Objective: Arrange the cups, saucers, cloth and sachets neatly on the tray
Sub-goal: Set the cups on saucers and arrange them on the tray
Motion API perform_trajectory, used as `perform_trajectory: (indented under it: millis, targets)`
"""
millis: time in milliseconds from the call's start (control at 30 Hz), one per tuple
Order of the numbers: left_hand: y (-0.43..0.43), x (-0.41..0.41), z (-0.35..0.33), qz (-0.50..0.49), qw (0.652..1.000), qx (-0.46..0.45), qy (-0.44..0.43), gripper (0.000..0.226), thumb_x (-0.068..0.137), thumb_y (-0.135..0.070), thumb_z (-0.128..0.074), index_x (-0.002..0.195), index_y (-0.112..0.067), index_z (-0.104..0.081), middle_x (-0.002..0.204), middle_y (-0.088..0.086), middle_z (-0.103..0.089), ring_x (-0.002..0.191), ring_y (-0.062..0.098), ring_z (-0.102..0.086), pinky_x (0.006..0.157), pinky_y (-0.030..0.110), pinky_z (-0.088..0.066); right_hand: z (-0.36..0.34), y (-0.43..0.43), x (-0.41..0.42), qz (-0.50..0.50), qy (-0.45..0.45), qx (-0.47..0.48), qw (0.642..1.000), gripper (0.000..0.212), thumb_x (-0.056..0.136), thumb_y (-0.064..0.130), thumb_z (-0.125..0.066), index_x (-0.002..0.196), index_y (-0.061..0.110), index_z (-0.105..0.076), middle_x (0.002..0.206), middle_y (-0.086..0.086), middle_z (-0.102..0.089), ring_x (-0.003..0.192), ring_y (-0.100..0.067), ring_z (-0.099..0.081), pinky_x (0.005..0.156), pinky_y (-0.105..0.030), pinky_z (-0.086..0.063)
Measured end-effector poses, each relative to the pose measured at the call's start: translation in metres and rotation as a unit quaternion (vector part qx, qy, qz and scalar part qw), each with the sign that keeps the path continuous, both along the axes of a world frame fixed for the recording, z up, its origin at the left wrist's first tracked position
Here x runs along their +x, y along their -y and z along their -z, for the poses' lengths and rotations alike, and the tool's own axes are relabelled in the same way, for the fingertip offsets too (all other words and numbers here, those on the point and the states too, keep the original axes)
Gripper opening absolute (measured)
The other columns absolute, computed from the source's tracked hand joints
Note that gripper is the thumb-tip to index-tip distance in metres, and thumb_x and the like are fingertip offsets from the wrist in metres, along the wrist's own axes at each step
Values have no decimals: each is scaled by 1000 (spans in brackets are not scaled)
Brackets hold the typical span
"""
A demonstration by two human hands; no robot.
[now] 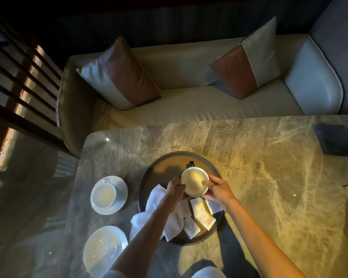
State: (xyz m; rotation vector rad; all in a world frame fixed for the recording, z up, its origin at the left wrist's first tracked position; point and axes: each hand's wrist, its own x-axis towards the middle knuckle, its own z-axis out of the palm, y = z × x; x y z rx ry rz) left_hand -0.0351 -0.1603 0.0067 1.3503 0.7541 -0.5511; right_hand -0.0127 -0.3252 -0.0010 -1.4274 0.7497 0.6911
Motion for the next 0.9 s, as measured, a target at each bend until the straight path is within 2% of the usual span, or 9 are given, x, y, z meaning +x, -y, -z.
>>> perform_trajectory:
  millis: [67,167,300,433,500,600,733,800,900]
  targets:
    - [-24,-20,-8,-18,1000,-9,3,41,95,4,-45,134,-7,-49,118,16,-53,113,36,-57,74,45,-60,-8,-23,-19,-3,3,17,1000,43,94,7,-61,136,14,-55,134,-16,-59,114,-35,-63,84,-50,-59]
    - [-67,-58,-15,-49,999,4,-11,39,95,2,-50,130,-14,-51,110,13,-56,94,31,-64,66,37,-61,-20,-63,-52,-8,-7,42,999,46,95,7,-60,139,13,-52,132,-18,-58,110,-36,-64,90,-52,-56]
    - [-130,-116,-19,-56,998,22,0,36,93,5,-49,124,-10,-58,102,13,-63,79,26,-68,72,47,-60,-32,-126,-109,-28,7,76,997,42,98,4,-53,139,13,-51,129,-19,-60,103,-33,-67,77,-40,-62]
    - [-183,-180,-23,-56,998,7,36,51,93,10,-41,134,-19,-52,115,9,-59,103,30,-61,73,45,-58,-38,-185,-168,-62,6,82,995,40,100,1,-45,134,20,-55,130,-18,-60,112,-37,-63,85,-43,-57]
    - [-205,-208,-22,-66,997,28,18,49,93,9,-39,128,-22,-55,118,12,-58,112,34,-58,79,51,-59,-40,-210,-192,-81,-8,80,993,40,100,0,-43,130,22,-56,129,-16,-59,111,-34,-62,79,-38,-59]
    - [-234,-241,-15,-58,997,56,14,52,86,14,-35,120,-18,-56,129,18,-54,122,39,-51,86,62,-54,-40,-241,-220,-89,-33,60,994,43,98,-2,-43,131,22,-56,128,-16,-58,115,-36,-60,86,-43,-57]
    - [-253,-269,-9,-22,998,55,30,56,85,0,-40,140,-10,-41,136,19,-45,119,33,-46,83,53,-54,-29,-263,-244,-97,-35,42,994,42,97,-5,-43,130,16,-57,131,-18,-57,118,-38,-58,87,-44,-57]
    - [-255,-272,-6,-25,998,63,1,53,92,7,-36,142,-7,-37,134,22,-44,113,30,-46,73,41,-55,-21,-267,-251,-93,-40,30,994,43,97,-5,-42,133,16,-55,132,-16,-56,118,-38,-57,82,-43,-58]
    - [-257,-277,1,30,994,105,12,63,79,-5,-51,141,-2,-37,138,23,-47,117,32,-50,78,22,-46,-8,-269,-256,-100,-43,5,994,46,98,-5,-39,135,18,-54,131,-16,-56,112,-34,-60,76,-40,-59]
